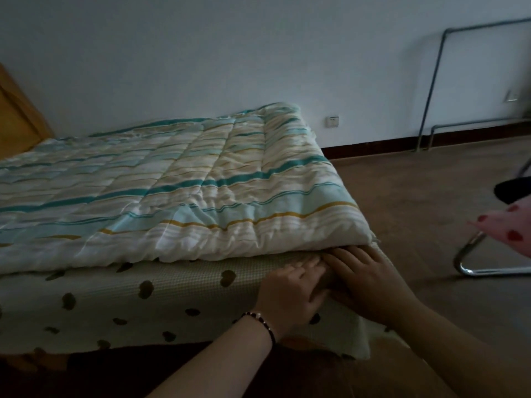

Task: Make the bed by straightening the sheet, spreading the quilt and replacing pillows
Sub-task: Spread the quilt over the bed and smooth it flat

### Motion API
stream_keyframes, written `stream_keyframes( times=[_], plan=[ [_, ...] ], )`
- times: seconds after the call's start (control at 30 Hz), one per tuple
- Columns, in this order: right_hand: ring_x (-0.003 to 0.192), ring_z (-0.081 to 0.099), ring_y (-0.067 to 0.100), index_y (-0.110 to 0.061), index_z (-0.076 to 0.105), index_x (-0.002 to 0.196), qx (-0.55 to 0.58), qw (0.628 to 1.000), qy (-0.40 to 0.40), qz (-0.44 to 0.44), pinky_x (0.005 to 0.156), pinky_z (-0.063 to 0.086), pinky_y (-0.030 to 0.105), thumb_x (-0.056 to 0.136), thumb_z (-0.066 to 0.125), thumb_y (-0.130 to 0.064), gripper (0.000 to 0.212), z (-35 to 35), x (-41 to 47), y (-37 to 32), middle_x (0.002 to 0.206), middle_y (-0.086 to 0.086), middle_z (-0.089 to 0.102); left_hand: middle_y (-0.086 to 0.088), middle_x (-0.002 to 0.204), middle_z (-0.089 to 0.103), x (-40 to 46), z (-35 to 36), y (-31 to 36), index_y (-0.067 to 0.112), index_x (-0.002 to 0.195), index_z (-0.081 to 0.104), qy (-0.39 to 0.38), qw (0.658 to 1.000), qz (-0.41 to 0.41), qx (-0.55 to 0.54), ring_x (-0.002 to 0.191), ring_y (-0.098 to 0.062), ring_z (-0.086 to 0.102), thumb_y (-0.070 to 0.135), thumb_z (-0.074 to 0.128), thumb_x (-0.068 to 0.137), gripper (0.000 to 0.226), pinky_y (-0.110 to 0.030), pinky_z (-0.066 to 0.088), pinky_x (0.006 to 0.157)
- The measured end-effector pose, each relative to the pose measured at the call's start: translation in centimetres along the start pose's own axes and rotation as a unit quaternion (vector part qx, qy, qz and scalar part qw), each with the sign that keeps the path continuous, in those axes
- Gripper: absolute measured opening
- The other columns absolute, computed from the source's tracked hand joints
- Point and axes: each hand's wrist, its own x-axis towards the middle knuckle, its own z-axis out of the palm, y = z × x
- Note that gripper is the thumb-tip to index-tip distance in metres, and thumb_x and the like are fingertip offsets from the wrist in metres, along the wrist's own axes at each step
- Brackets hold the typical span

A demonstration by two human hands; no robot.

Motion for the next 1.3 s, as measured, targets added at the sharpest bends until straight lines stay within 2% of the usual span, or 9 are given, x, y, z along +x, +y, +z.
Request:
stream_keyframes(
  times=[0.1,0.2,0.3,0.43,0.77,0.97,1.07,1.13,1.3],
  plan=[
    [0.093,0.063,0.019,-0.024,0.072,0.105,0.070,0.992,0.107,0.023,0.080,0.048,0.035,0.092,0.053,-0.046,0.032,-1.9,0.7,-0.7,0.105,-0.006,0.068,0.003,0.120,0.068,1.1,-1.7,-0.5,0.021,0.121,0.066,0.071,0.997,0.014,-0.029,0.101,-0.012,0.067,0.040,0.058,0.091,0.037,-0.029,0.055,0.082],
    [0.103,0.059,0.018,-0.027,0.068,0.104,0.098,0.978,0.170,0.067,0.087,0.046,0.037,0.096,0.046,-0.043,0.028,-3.8,4.4,-1.7,0.110,-0.006,0.065,-0.003,0.130,0.062,3.7,-3.1,-2.1,0.014,0.127,0.062,0.131,0.991,-0.032,0.003,0.123,-0.017,0.056,0.039,0.045,0.097,0.043,-0.036,0.041,0.105],
    [0.146,0.028,0.027,-0.036,0.047,0.137,0.083,0.985,0.029,0.151,0.114,0.024,0.060,0.098,0.030,-0.052,0.046,-4.4,9.9,-1.8,0.156,0.000,0.036,-0.001,0.144,0.050,6.9,-4.4,-4.2,0.019,0.142,0.048,0.029,0.989,-0.144,0.023,0.139,-0.020,0.038,0.046,0.034,0.098,0.053,-0.040,0.026,0.115],
    [0.150,-0.009,0.043,-0.053,0.024,0.146,0.069,0.954,-0.191,0.221,0.105,-0.003,0.080,0.100,0.019,-0.056,0.046,-1.2,13.6,-0.8,0.166,-0.005,0.002,-0.004,0.128,0.062,8.4,-2.9,-7.1,0.038,0.140,0.044,-0.176,0.965,-0.194,0.006,0.117,-0.027,0.056,0.050,0.036,0.098,0.045,-0.038,0.046,0.095],
    [0.149,-0.006,0.044,-0.050,0.018,0.148,0.051,0.943,-0.227,0.237,0.108,0.002,0.079,0.100,0.022,-0.053,0.049,1.2,13.9,-1.2,0.166,-0.004,0.006,-0.001,0.107,0.069,10.0,-2.7,-8.7,0.035,0.117,0.063,-0.245,0.954,-0.174,-0.004,0.100,-0.024,0.062,0.048,0.043,0.093,0.034,-0.029,0.044,0.075],
    [0.149,-0.012,0.044,-0.050,0.017,0.150,0.080,0.895,-0.369,0.238,0.107,0.000,0.079,0.100,0.029,-0.052,0.052,-3.2,16.0,-0.8,0.166,-0.006,0.000,-0.001,0.109,0.069,12.3,-5.6,-8.4,0.031,0.114,0.065,-0.356,0.909,-0.206,-0.073,0.101,-0.026,0.062,0.043,0.046,0.093,0.032,-0.030,0.045,0.078],
    [0.148,0.008,0.042,-0.047,0.031,0.146,0.109,0.873,-0.421,0.223,0.107,0.023,0.072,0.098,0.040,-0.042,0.049,-7.2,17.8,-0.7,0.158,-0.001,0.023,0.002,0.100,0.071,14.5,-9.4,-8.6,0.029,0.098,0.072,-0.389,0.869,-0.257,-0.164,0.100,-0.023,0.063,0.043,0.056,0.091,0.022,-0.027,0.044,0.073],
    [0.139,0.033,0.034,-0.040,0.038,0.145,0.145,0.870,-0.414,0.225,0.103,0.039,0.057,0.098,0.044,-0.035,0.048,-10.9,19.0,-0.2,0.148,0.003,0.037,0.005,0.114,0.068,16.6,-13.0,-8.3,0.030,0.110,0.070,-0.357,0.866,-0.299,-0.182,0.112,-0.019,0.060,0.041,0.057,0.093,0.024,-0.026,0.045,0.084],
    [0.131,0.046,0.028,-0.038,0.032,0.149,0.195,0.881,-0.364,0.231,0.101,0.042,0.046,0.100,0.041,-0.036,0.050,-22.2,21.6,1.6,0.149,0.001,0.042,0.004,0.129,0.063,22.3,-22.7,-5.7,0.023,0.129,0.061,-0.284,0.890,-0.311,-0.177,0.117,-0.013,0.057,0.038,0.053,0.096,0.037,-0.024,0.044,0.091]
  ],
)
